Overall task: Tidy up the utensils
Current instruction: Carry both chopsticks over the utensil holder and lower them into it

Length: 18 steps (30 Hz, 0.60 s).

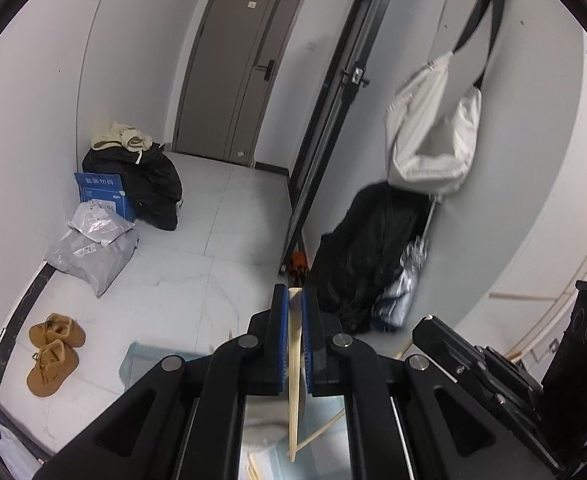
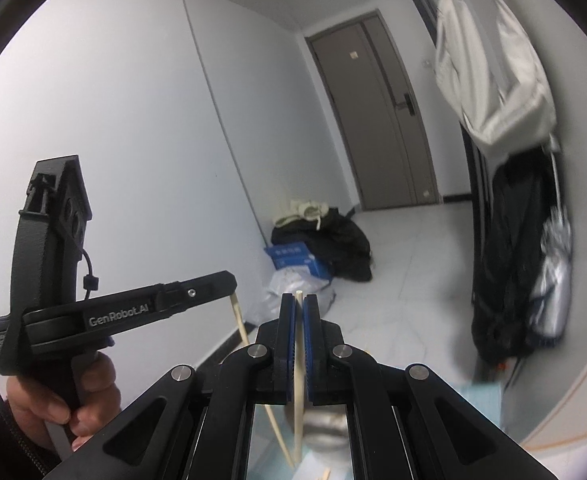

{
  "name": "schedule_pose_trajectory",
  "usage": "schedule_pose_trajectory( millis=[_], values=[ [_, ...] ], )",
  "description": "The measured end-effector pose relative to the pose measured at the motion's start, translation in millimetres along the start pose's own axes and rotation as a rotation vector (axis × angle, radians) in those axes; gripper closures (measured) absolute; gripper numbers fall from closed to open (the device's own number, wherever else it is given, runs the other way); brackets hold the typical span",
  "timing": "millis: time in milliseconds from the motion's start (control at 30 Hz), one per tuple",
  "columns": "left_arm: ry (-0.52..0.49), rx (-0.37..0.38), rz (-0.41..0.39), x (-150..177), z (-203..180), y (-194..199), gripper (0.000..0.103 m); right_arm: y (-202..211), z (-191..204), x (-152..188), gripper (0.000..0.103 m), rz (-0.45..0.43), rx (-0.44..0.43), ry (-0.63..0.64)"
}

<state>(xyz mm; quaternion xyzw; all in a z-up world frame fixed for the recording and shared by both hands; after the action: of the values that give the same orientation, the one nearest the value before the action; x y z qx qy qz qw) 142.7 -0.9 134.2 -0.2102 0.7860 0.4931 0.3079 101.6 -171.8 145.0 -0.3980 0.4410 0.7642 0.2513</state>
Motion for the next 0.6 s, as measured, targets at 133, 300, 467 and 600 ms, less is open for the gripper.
schedule_pose_trajectory(
  millis=[133,300,467,600],
  values=[
    [0.018,-0.002,-0.025,-19.3,6.1,-9.8,0.101,-15.5,2.0,-26.8,0.100,-0.004,0.017,0.031],
    [0.029,-0.010,-0.034,-38.1,19.0,-28.2,0.101,-38.6,-2.7,-46.0,0.100,-0.014,0.036,0.054],
    [0.027,-0.039,-0.030,-44.0,31.1,-51.8,0.101,-66.7,-19.7,-51.0,0.100,0.003,0.077,0.036],
    [0.004,-0.058,-0.023,-41.3,33.9,-65.4,0.101,-82.0,-36.1,-49.7,0.100,0.001,0.106,0.013]
  ],
)
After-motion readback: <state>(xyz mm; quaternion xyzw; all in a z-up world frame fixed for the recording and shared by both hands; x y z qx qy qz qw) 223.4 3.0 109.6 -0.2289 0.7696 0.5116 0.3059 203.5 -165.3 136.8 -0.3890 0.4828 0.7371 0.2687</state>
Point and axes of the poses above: each gripper's, at about its wrist camera, not at the fingertips, and y roughly against the way its jaws point, z to its left, x to its underside, the point moved 2 cm from there along -y, roughly the way its jaws point, and after that the axes turned 11 degrees about z, right-handed, at the moved point
